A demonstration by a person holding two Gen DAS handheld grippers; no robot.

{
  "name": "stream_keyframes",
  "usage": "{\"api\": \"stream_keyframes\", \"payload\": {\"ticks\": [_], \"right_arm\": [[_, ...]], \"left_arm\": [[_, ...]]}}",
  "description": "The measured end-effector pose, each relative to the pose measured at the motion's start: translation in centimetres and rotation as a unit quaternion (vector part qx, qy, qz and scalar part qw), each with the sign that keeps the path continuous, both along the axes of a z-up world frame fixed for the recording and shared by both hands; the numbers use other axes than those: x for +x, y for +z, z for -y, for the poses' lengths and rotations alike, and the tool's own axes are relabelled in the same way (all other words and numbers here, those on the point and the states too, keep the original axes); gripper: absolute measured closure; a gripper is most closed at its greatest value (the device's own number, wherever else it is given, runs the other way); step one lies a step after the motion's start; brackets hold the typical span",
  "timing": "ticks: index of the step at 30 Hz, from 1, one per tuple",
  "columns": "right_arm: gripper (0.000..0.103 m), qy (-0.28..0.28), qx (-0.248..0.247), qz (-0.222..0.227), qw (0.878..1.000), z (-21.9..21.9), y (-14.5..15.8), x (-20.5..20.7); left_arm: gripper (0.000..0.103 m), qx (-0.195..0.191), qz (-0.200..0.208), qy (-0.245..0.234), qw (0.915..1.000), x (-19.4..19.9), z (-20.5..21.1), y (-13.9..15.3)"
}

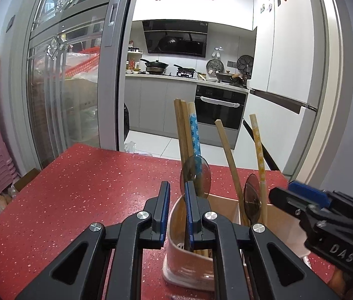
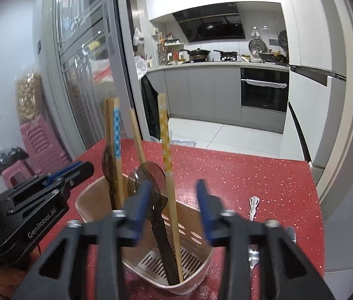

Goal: Organize utensils
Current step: 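Open both grippers to drop the chopstick and spoon into the caddy, then move both grippers back to the spoons and close the right gripper on a brown spoon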

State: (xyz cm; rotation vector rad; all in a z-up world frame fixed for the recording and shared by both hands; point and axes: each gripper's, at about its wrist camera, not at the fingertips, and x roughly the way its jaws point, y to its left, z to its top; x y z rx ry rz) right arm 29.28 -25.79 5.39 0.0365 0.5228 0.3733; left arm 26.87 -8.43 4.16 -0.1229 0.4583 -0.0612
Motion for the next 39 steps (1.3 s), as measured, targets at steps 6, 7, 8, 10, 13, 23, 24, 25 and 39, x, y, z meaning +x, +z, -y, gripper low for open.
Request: {"api": "stream_keyframes", "payload": {"ticks": [6, 7, 8, 10, 13, 23, 24, 25, 39], "right_arm": [[0.045, 0.009, 0.013, -0.007, 1.000, 0.5, 1.1, -1.6], [0.042, 0.009, 0.014, -0.009, 1.000, 0.6, 1.3, -2.2], [0.041, 0.010, 0.013, -0.011, 1.000, 0.6, 1.3, -2.7], [0.038, 0.012, 0.014, -0.018, 1.000, 0.6, 1.2, -3.8], [0.030, 0.012, 0.015, -0.036, 0.999, 0.7, 0.8, -5.3], [0.024, 0.013, 0.042, -0.159, 0.986, 0.8, -3.6, -9.9], [0.024, 0.012, 0.043, -0.168, 0.985, 0.8, -4.0, -10.2], [0.024, 0.010, 0.045, -0.177, 0.983, 0.8, -4.6, -10.6], [0.013, -0.003, 0.048, -0.256, 0.965, 0.3, -8.3, -13.3]], "left_arm": [[0.066, -0.001, -0.025, -0.006, 0.9997, -1.9, -0.7, 0.4], [0.066, -0.002, -0.031, -0.007, 0.9995, -2.3, -0.8, 0.3], [0.066, -0.003, -0.038, -0.008, 0.9992, -2.7, -1.0, 0.2], [0.066, -0.003, -0.055, -0.008, 0.9984, -3.7, -1.3, -0.2], [0.066, -0.001, -0.078, -0.009, 0.9969, -5.2, -1.9, -1.0], [0.066, 0.028, -0.144, -0.021, 0.9890, -11.3, -2.2, -4.4], [0.066, 0.029, -0.149, -0.021, 0.9882, -11.7, -2.3, -4.7], [0.066, 0.029, -0.156, -0.019, 0.9872, -12.2, -2.4, -5.2], [0.057, -0.009, -0.215, 0.023, 0.9763, -16.6, -6.6, -9.5]]}}
